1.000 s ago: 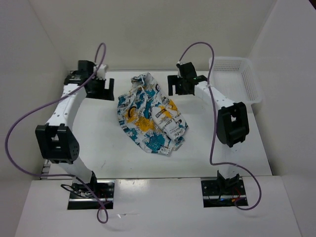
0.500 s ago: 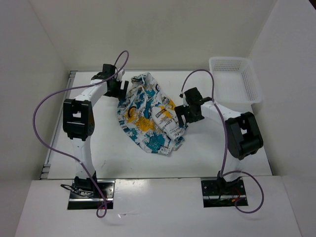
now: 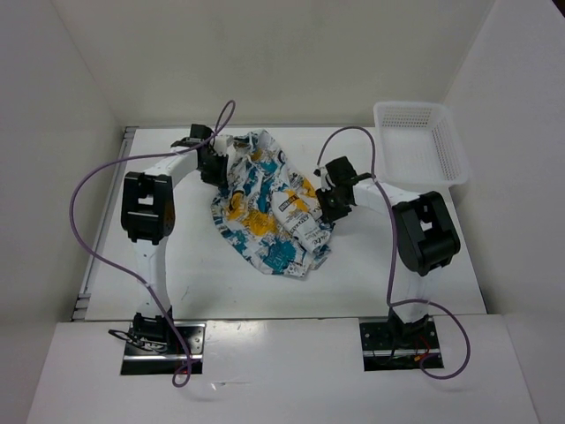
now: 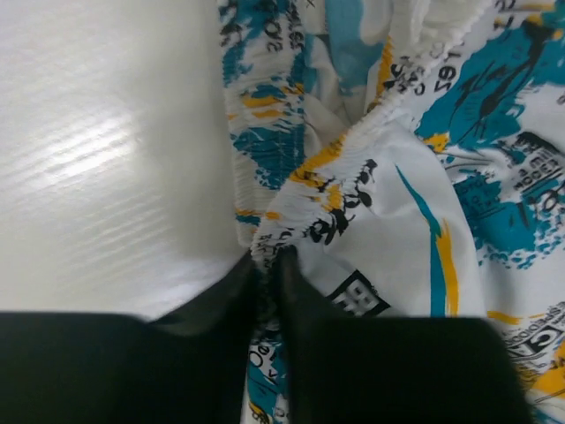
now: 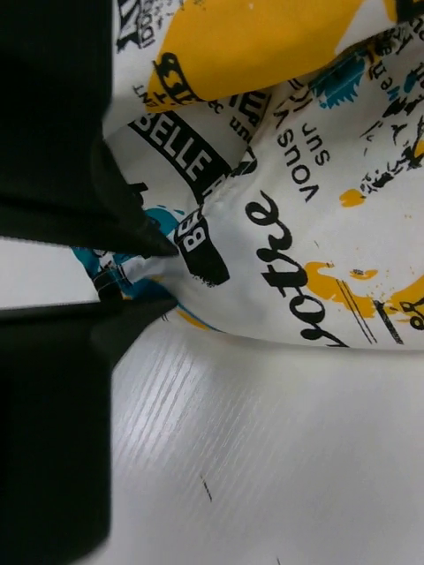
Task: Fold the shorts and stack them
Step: Move the shorts to the center of the board
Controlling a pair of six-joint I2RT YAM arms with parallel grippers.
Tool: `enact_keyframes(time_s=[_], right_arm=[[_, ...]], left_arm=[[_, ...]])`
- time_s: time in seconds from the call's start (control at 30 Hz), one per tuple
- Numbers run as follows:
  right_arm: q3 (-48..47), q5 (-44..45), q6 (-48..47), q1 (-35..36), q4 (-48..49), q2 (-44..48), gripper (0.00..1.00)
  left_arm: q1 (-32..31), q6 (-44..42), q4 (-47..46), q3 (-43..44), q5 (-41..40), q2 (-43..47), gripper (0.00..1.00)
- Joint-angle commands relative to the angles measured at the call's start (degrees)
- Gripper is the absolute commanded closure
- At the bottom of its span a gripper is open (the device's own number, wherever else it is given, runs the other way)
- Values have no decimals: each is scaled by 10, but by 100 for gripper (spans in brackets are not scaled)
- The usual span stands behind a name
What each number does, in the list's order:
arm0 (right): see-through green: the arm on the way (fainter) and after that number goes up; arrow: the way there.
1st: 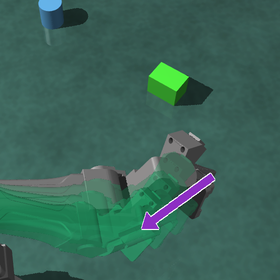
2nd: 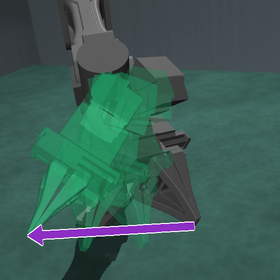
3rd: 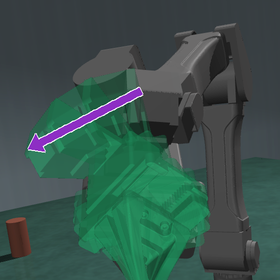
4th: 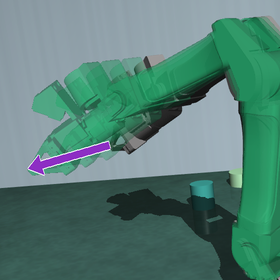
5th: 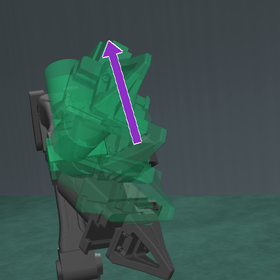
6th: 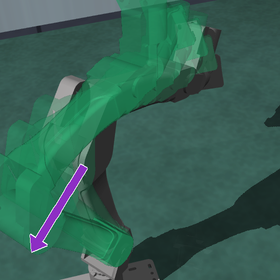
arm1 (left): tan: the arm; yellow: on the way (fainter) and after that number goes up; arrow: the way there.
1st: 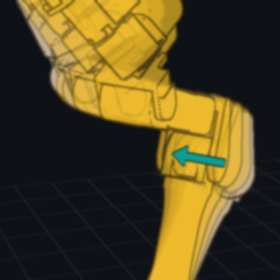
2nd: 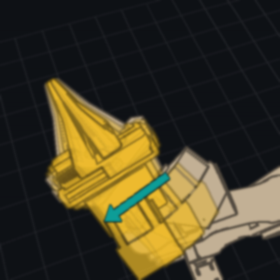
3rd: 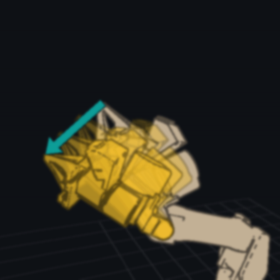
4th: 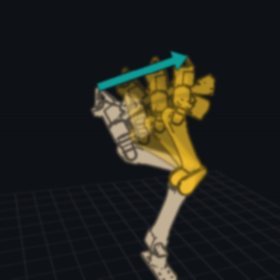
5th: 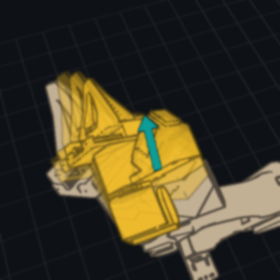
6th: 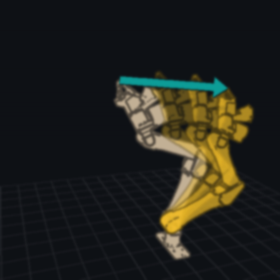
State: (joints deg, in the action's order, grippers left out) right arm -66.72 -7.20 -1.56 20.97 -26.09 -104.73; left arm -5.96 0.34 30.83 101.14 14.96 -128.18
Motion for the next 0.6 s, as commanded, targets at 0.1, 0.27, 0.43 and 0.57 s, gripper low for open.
enact_keyframes(time_s=[0.1,0.27,0.43,0.57], right_arm=[[-65,19,-2,2,26,-21,99],[-252,148,4,2,73,-79,100],[-462,263,24,2,98,-170,50],[-480,232,29,2,77,-162,18]], left_arm=[[2,-3,10,-43,2,54,100],[85,-3,22,-67,-29,143,100],[118,-3,27,-167,-49,238,100],[118,-3,22,-241,-42,275,100]])
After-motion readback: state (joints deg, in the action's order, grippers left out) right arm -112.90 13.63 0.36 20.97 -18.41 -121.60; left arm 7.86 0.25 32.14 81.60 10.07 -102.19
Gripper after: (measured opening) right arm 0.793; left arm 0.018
